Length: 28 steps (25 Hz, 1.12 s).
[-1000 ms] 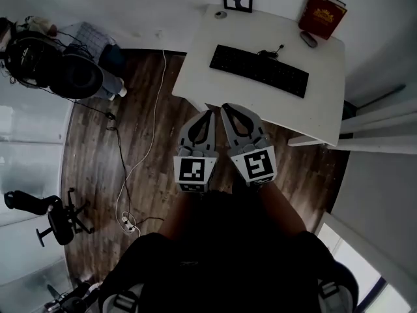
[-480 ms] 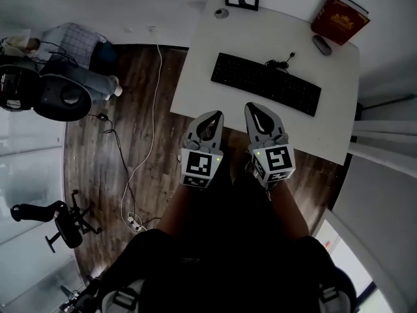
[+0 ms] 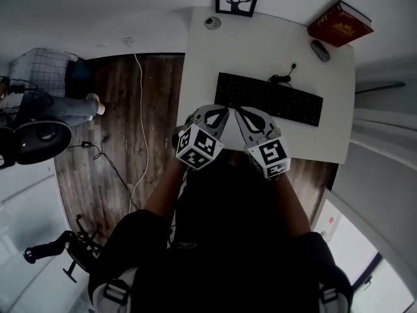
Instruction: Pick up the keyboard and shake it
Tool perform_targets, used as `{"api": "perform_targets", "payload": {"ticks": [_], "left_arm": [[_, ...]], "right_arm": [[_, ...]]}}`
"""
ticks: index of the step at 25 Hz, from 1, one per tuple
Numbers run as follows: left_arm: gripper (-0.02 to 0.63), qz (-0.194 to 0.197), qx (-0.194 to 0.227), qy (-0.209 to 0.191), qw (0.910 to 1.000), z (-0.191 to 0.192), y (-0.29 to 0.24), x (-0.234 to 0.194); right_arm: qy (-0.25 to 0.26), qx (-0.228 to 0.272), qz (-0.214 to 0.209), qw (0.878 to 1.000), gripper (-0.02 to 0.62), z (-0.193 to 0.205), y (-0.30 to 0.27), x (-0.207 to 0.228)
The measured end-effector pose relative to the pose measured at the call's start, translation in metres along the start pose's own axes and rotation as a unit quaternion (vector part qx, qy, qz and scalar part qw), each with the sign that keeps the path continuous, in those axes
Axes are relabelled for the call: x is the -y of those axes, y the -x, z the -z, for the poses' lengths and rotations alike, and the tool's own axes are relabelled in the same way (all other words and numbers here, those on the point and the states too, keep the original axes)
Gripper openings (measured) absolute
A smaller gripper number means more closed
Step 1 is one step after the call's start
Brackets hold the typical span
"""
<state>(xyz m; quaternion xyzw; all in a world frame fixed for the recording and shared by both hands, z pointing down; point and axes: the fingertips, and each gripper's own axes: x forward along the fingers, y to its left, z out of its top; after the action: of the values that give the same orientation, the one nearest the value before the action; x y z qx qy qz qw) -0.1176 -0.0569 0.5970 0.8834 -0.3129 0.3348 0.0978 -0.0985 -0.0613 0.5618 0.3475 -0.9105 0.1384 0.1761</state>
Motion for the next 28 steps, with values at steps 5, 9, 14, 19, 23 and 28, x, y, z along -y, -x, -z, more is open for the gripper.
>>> {"api": "perform_targets", "payload": {"ticks": [5,9,14,19,23,28], "left_arm": [[0.002,0.066,-0.031,0.095,0.9928,0.029,-0.034,-0.016],[0.055,0.103,-0.074,0.088,0.9881,0.032,-0.063,-0.026],[0.254,0.169,-0.183,-0.071,0.9658,0.032,-0.099,-0.032],[0.433,0.219,-0.279,-0.203,0.9128,0.048,-0.136,-0.035],[0.471,0.260,-0.338,-0.238,0.8725,0.069,-0.156,-0.033],[0.492,0.264,-0.384,-0.261,0.8455,0.074,-0.165,-0.031]], "right_arm": [[-0.037,-0.043,0.032,0.998,0.021,0.027,-0.002,0.022],[-0.061,-0.050,0.058,0.995,0.021,0.038,0.007,0.053],[-0.044,-0.064,0.013,0.997,0.021,0.040,0.003,0.067],[-0.045,-0.074,-0.010,0.996,0.021,0.044,0.005,0.079],[-0.051,-0.075,0.002,0.996,0.021,0.054,0.016,0.097],[-0.078,-0.077,0.027,0.994,0.021,0.075,0.033,0.112]]}}
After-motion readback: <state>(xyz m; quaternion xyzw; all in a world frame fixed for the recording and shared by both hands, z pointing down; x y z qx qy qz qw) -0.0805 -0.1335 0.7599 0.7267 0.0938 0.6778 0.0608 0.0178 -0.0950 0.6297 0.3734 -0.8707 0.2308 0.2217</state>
